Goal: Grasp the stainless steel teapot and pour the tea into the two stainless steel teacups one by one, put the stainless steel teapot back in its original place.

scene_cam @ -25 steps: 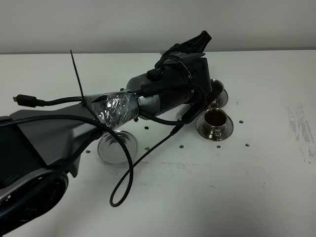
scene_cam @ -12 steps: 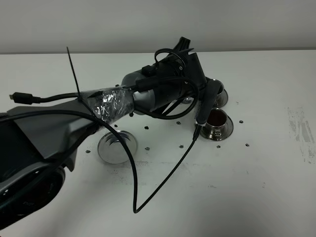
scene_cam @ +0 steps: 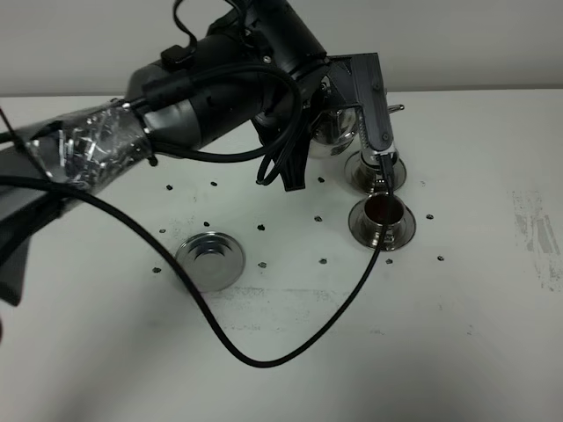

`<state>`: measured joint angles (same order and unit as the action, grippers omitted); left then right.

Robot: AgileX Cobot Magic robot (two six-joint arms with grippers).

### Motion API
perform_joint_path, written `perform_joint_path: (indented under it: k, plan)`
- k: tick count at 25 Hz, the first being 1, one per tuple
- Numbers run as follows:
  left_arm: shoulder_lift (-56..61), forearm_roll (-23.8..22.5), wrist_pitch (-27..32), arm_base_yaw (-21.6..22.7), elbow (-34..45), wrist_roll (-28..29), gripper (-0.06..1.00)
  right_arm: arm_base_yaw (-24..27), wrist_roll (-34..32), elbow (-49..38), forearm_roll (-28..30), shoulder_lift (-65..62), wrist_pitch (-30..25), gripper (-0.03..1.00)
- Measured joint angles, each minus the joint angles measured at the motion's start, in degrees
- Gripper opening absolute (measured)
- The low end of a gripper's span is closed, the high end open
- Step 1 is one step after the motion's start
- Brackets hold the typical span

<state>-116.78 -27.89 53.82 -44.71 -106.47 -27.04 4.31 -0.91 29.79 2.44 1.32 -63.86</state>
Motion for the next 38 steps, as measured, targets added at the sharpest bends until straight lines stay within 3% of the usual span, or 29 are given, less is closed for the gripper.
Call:
perform_joint_path:
  k: [10,14,24,33,38]
  plan:
    - [10.75,16.86,-3.85,-0.66,19.03,3.47,0.2,0.0,0.0,0.0,0.0,0.0,0.0,0.29]
    - [11.22,21.04,-7.48,-1.97,24.76,3.63,0.2,0.0,0.0,0.0,0.0,0.0,0.0,0.29]
    - [9.08,24.45,-14.67,-3.98,31.72,7.67,0.2,0.0,0.0,0.0,0.0,0.0,0.0,0.29]
    - [4.26,25.07,-19.1,-3.25,31.86,8.05,0.2,0.0,0.0,0.0,0.0,0.0,0.0,0.29]
    - [4.97,24.33,-18.61,-2.81,31.86,8.05,0.2,0.0,0.0,0.0,0.0,0.0,0.0,0.29]
